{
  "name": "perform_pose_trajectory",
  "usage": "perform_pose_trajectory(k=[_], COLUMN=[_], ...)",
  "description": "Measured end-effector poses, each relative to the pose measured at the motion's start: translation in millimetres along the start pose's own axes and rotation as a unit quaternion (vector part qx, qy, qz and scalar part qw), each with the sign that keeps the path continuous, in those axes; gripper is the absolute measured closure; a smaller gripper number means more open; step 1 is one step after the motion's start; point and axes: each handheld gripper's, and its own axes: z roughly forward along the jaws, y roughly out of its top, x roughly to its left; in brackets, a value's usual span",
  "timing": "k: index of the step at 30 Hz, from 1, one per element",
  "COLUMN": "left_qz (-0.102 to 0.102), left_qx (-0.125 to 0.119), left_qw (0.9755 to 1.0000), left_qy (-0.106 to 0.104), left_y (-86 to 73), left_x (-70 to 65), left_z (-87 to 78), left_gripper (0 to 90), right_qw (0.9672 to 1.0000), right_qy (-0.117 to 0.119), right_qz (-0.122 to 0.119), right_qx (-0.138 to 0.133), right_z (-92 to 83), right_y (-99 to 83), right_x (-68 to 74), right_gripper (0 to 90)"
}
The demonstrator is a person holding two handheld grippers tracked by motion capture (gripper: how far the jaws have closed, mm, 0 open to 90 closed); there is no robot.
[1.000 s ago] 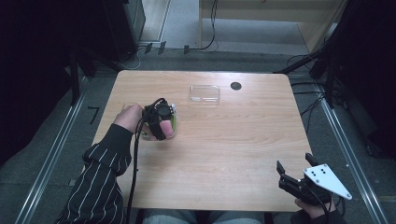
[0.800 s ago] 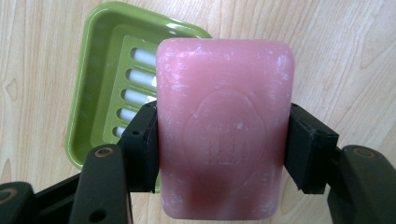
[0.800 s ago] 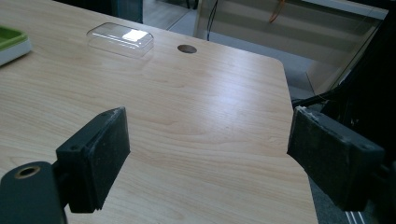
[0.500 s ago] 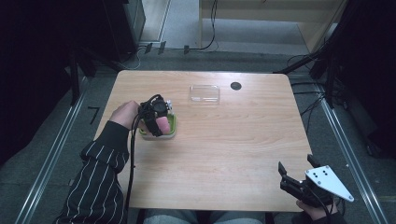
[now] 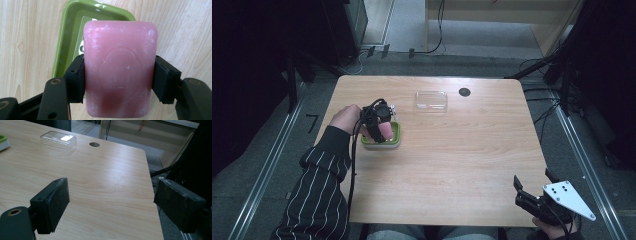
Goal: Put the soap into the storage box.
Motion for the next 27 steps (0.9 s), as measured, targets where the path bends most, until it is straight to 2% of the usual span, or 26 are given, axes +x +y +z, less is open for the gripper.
perform_pose_trajectory(k=[11,14,17,27], left_qz=[0.020,0.024,0.022,0.043], left_qx=[-0.002,0.001,-0.010,-0.003], left_qw=[0.9998,0.9997,0.9997,0.9988], left_qy=[0.001,0.004,0.009,0.025], left_y=[-0.9,-0.1,0.6,2.6], left_x=[4.0,5.1,7.4,11.7], left_z=[3.4,4.1,5.1,11.4], left_gripper=[38.7,38.7,38.7,38.7], right_qw=[1.0000,1.0000,1.0000,1.0000], right_qy=[-0.002,-0.002,-0.001,-0.002], right_qz=[0.003,0.003,0.003,0.001], right_qx=[0.000,0.000,0.000,0.000], right_z=[-1.1,-1.2,-1.1,-0.9], right_y=[-0.5,-0.5,-0.6,-0.5], right_x=[-0.5,-0.4,-0.7,-0.4], right_gripper=[13.8,13.7,13.7,13.7])
